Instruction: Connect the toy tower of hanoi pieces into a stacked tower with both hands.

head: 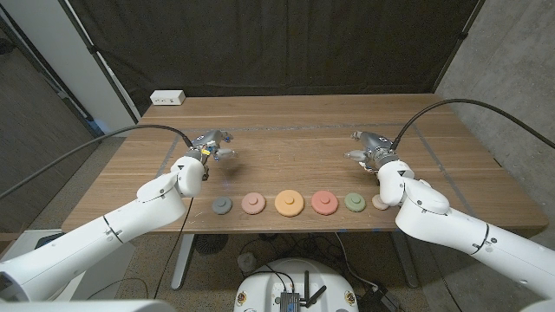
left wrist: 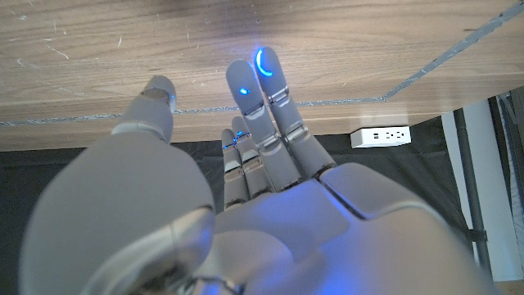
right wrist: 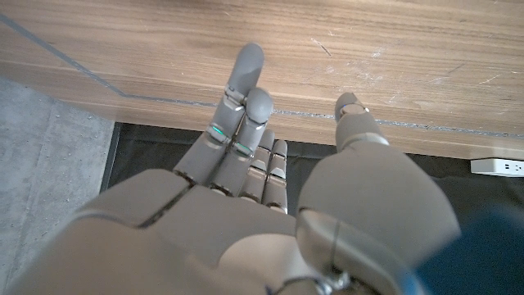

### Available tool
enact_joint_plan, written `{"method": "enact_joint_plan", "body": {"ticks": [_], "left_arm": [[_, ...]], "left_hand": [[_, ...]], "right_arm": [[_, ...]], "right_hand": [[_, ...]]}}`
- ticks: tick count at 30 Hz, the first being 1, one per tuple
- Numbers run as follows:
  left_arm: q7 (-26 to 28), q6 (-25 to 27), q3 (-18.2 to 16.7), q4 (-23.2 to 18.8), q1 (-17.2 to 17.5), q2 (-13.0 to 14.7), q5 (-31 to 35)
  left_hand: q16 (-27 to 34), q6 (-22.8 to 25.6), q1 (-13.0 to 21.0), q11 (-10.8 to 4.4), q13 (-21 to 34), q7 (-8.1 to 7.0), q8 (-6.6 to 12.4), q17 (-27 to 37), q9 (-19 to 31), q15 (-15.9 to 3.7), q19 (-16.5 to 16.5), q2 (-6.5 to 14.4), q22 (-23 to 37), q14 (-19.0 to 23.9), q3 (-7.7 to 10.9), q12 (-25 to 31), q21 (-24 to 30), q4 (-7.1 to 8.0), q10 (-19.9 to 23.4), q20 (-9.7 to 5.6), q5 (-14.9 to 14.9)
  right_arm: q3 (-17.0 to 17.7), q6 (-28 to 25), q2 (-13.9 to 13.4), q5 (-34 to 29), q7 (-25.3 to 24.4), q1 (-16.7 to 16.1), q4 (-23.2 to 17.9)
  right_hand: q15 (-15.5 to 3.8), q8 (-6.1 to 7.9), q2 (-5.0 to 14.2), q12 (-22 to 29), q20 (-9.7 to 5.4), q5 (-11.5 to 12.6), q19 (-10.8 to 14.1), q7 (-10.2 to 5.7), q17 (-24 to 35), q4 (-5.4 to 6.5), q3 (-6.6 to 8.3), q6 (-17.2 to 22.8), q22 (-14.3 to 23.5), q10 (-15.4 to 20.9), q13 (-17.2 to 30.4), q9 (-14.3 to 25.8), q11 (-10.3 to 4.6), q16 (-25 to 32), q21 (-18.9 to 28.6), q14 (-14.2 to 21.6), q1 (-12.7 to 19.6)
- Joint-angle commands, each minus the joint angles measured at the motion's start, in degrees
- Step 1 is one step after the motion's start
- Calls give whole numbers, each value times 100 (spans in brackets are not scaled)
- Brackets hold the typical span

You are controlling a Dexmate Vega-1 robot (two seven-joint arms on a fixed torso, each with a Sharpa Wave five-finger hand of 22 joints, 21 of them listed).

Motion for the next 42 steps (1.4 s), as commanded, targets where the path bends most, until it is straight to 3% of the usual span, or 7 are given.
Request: {"method": "enact_joint_plan", "body": {"ticks": [1, 11, 21, 26, 33, 42], "left_arm": [[75, -116, -30, 51, 21, 0, -50], [210, -257, -117, 64, 126, 25, -88], [286, -321, -140, 50, 182, 72, -6], [185, -240, -61, 10, 120, 130, 140], [95, -229, 59, 7, 35, 176, 396], [243, -361, -43, 40, 170, 149, 443]], "left_hand": [[37, 75, 46, -21, 21, -11, -25, -5, 18, -304, 20, 55, 4, 24, -26, 9, 42, -15, 35, -570, 36], [88, 43, 86, -38, 43, -4, -60, -18, 17, -304, 7, 76, -27, 19, -42, -24, 91, -25, 1, -576, 49], [124, 47, 105, -40, 61, -14, -77, -38, 16, -303, -16, 76, -55, 3, -69, -48, 131, -26, -16, -580, 56], [144, 33, 108, -55, 72, -11, -93, -53, 16, -303, -35, 79, -72, -8, -86, -63, 154, -21, -29, -569, 58], [163, 29, 111, -48, 84, -18, -108, -79, 16, -303, -26, 80, -95, -23, -110, -76, 193, -17, -29, -580, 59], [244, -98, 124, -12, 94, -7, -175, -81, 13, -303, -19, 78, -139, 15, -147, -160, 260, -17, -177, -584, 64]], "right_arm": [[252, 145, -183, 238, -244, -403, -299], [185, 131, -439, 93, -226, -541, -599], [348, 226, -645, 122, -276, -826, -839], [626, 621, -711, 378, -439, -1106, -816], [653, 711, -798, 306, -486, -1273, -895], [736, 739, -965, 244, -490, -1524, -1047]], "right_hand": [[-611, -16, 12, -12, -453, 26, -32, 37, 10, 8, -21, -65, 5, -30, 19, 20, -2, 27, 47, 42, 55], [-612, -28, 9, -71, -452, 49, -80, 36, 2, 11, -68, -84, -56, -58, -3, 14, 0, 57, 147, 31, 69], [-612, -25, 15, -76, -452, 55, -102, 29, -12, 12, -79, -74, -78, -67, 4, 13, -14, 54, 178, 13, 78], [-613, -22, 15, -82, -452, 60, -123, 10, -7, 7, -84, -64, -88, -87, 13, 12, -17, 60, 197, 7, 90], [-612, -20, 17, -79, -452, 62, -138, 13, -24, 9, -102, -51, -128, -96, 34, 12, -6, 61, 234, -11, 99], [-611, -39, 18, -87, -454, 61, -180, 42, -65, 14, -143, -87, -160, -143, 71, 8, 16, 77, 328, -16, 110]]}}
